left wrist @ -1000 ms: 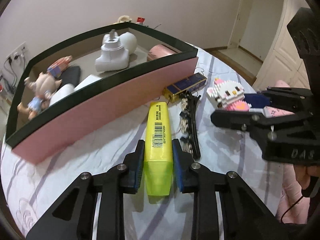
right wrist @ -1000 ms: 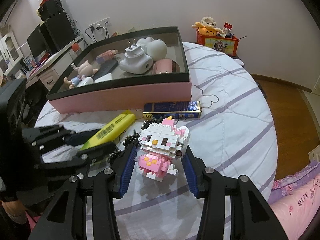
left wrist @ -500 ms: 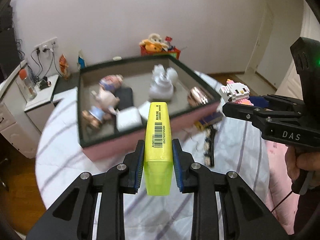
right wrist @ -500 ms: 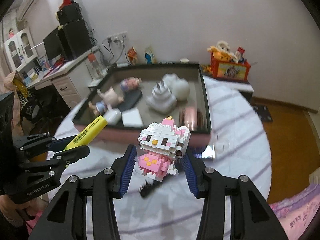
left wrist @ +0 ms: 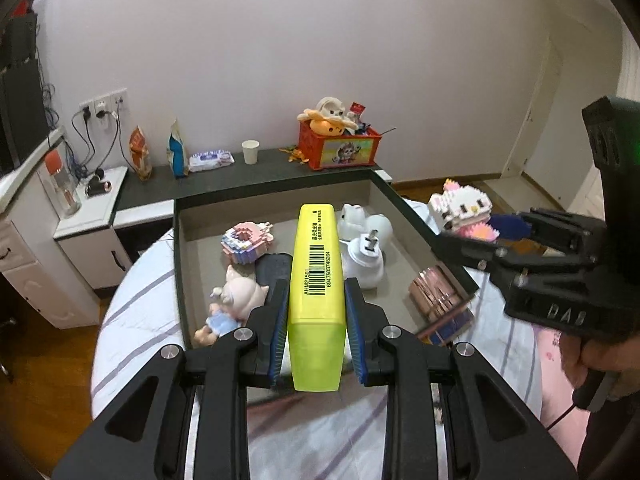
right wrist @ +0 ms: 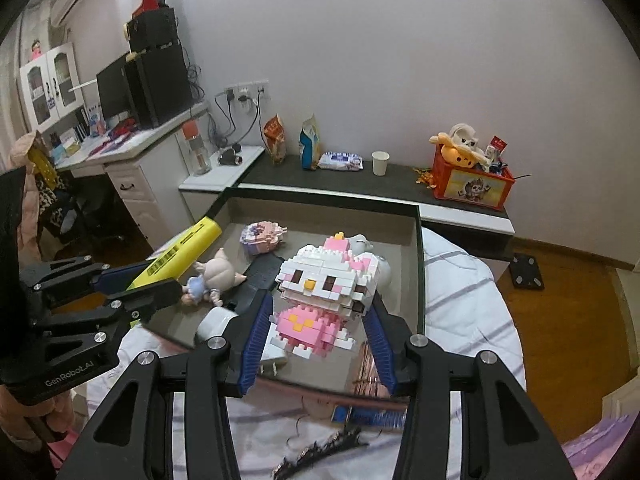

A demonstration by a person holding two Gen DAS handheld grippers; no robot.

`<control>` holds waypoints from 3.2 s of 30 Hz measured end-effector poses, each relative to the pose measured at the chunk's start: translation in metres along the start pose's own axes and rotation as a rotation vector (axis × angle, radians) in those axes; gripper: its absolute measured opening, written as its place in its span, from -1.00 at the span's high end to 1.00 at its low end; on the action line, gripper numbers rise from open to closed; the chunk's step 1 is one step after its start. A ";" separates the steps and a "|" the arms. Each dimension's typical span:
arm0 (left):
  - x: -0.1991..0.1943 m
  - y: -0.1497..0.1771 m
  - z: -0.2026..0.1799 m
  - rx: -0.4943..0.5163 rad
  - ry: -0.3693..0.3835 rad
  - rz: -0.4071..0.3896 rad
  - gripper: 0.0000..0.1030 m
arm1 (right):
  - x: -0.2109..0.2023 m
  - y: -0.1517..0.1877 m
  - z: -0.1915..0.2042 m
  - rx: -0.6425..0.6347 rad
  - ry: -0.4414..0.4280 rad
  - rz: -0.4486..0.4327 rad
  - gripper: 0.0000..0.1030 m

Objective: Organize rigid objects
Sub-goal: 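Carry the highlighter with the left tool while the right tool carries the block cat over the box, then open both tools to drop the highlighter and block cat into the box, then pull both tools back from the box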

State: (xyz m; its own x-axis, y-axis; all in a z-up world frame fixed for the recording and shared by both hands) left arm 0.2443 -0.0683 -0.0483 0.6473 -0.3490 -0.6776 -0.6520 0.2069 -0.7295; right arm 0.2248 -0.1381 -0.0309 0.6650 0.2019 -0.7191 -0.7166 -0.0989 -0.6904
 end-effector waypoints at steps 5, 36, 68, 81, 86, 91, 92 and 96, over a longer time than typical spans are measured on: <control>0.029 0.002 -0.002 -0.018 0.009 0.042 0.49 | 0.029 0.013 -0.009 0.017 0.003 0.067 0.08; -0.002 0.024 0.023 -0.092 -0.156 0.023 -0.99 | 0.035 0.034 -0.012 0.055 -0.002 0.094 -0.60; -0.185 0.139 -0.030 -0.210 -0.232 -0.116 -0.99 | -0.167 0.148 0.024 0.151 -0.007 -0.109 -0.61; -0.185 0.156 -0.032 -0.205 -0.252 -0.089 -0.99 | -0.169 0.166 0.020 0.164 -0.002 -0.090 -0.61; -0.183 0.156 -0.033 -0.203 -0.248 -0.083 -0.99 | -0.169 0.167 0.016 0.171 0.007 -0.093 -0.61; -0.175 0.156 -0.037 -0.191 -0.238 -0.069 -0.99 | -0.167 0.168 0.011 0.178 0.014 -0.088 -0.61; -0.173 0.156 -0.039 -0.187 -0.232 -0.066 -0.99 | -0.167 0.168 0.010 0.179 0.015 -0.087 -0.61; -0.161 0.153 -0.047 -0.172 -0.223 -0.053 -0.99 | -0.163 0.167 0.004 0.184 0.017 -0.081 -0.61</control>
State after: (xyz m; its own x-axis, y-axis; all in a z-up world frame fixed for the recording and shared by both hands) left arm 0.0219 -0.0230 -0.0465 0.7407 -0.1417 -0.6567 -0.6600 0.0292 -0.7507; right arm -0.0042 -0.1833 -0.0288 0.7240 0.1854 -0.6644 -0.6863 0.0971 -0.7208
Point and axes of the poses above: each gripper's, at about its wrist camera, not at the fingertips, and x roughly the way its jaws point, z to its left, y to its underside, the point moved 10 cm from there along x, roughly the way its jaws point, and after that the axes turned 4 degrees about -y, right-handed, at the moved point
